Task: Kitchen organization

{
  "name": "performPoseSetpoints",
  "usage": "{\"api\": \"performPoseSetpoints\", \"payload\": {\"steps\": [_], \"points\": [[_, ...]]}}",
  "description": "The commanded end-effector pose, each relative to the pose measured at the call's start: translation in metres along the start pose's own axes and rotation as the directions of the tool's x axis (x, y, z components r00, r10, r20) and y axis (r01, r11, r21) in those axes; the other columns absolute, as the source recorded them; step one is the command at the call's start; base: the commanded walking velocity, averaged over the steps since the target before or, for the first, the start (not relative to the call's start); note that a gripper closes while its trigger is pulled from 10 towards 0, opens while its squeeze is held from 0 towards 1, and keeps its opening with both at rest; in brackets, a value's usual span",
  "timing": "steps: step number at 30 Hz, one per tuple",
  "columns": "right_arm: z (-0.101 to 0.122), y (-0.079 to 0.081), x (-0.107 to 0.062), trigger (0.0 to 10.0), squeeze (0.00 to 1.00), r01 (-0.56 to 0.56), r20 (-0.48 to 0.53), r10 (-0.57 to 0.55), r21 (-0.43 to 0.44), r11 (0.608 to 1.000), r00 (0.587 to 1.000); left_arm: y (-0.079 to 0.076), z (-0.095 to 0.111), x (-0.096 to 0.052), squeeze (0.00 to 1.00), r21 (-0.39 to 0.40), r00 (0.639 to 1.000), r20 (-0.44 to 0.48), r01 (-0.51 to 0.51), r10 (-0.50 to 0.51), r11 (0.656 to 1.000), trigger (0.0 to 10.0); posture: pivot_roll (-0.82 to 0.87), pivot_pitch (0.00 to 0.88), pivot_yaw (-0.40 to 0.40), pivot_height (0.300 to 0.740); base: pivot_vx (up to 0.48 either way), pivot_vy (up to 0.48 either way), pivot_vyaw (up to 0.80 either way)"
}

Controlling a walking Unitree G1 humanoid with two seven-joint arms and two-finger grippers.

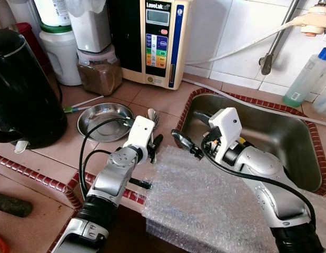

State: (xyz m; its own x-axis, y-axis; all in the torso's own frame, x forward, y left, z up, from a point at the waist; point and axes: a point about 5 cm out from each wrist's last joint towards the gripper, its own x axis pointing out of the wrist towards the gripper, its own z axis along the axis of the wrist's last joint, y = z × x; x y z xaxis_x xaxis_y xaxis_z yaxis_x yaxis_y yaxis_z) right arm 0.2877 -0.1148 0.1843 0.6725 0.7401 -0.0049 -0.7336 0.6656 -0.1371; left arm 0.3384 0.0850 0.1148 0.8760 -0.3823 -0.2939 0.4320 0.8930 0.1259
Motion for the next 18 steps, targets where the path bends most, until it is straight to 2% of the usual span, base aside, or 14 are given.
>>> {"api": "performPoseSetpoints", "payload": {"steps": [1, 5, 18], "points": [[0.0014, 0.0046, -0.0019, 10.0, 0.00, -0.050, -0.007, 0.050, 0.005, 0.999, 0.999, 0.0008, -0.0120, 0.0000, 0.00, -0.004, 0.998, -0.065, -0.002, 0.002, 1.000, 0.0, -0.08, 0.055, -0.021, 0.740, 0.000, 0.000, 0.00], [-0.0005, 0.0085, -0.0042, 10.0, 0.00, -0.091, -0.020, 0.091, 0.021, 0.996, 0.996, 0.0023, -0.0135, -0.0007, 0.00, 0.001, 0.997, -0.077, -0.002, 0.002, 1.000, 0.0, -0.08, 0.054, -0.022, 0.740, 0.000, 0.000, 0.00], [-0.0037, 0.0111, -0.0053, 10.0, 0.00, -0.094, -0.033, 0.095, 0.029, 0.995, 0.995, 0.0036, -0.0150, -0.0021, 0.00, 0.019, 0.997, -0.081, -0.018, 0.020, 1.000, 0.0, -0.07, 0.049, -0.021, 0.740, 0.000, 0.000, 0.00]]}}
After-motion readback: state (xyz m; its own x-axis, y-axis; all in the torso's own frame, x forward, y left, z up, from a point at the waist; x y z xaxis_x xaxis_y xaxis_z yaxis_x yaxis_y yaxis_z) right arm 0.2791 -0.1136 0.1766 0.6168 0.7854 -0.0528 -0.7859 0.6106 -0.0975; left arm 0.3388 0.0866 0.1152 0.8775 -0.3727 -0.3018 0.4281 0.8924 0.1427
